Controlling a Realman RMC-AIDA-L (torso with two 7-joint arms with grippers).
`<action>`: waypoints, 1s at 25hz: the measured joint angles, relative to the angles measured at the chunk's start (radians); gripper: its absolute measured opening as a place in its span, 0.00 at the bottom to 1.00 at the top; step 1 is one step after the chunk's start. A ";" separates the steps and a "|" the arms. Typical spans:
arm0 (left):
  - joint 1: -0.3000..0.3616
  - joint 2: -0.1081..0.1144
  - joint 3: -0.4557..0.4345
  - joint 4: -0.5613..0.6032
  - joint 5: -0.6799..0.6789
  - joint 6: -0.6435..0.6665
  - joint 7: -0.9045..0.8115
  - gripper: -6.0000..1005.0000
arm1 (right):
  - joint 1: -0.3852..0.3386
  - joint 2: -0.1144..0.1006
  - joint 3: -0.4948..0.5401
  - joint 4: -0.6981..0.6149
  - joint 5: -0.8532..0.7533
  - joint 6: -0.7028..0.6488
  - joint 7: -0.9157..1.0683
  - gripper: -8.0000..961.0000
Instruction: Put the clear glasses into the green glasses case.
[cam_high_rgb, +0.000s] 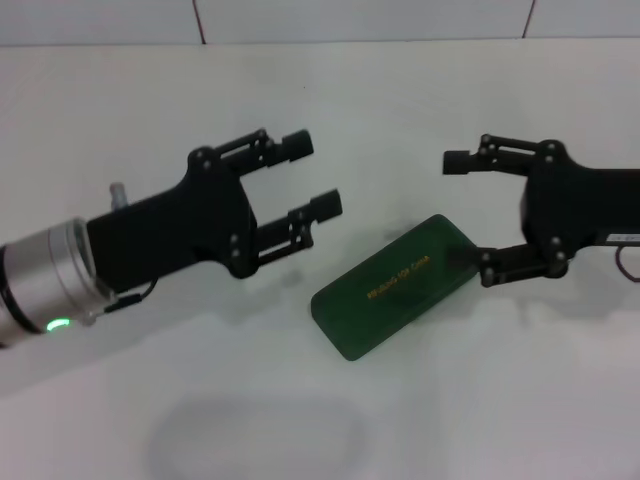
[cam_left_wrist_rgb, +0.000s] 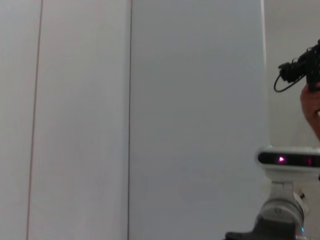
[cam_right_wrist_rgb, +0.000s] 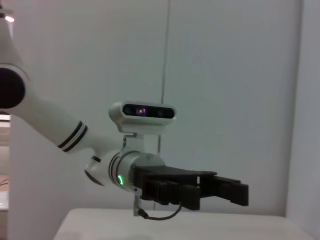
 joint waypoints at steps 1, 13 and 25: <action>0.012 -0.003 0.000 -0.001 0.000 0.000 0.018 0.63 | 0.007 0.004 0.000 0.003 -0.009 0.004 -0.001 0.93; 0.061 -0.011 -0.021 -0.047 -0.011 -0.010 0.095 0.63 | 0.022 0.026 0.010 -0.006 -0.018 0.057 -0.007 0.93; 0.055 -0.012 -0.023 -0.058 -0.010 -0.031 0.124 0.69 | 0.019 0.046 0.005 -0.010 -0.022 0.110 -0.034 0.93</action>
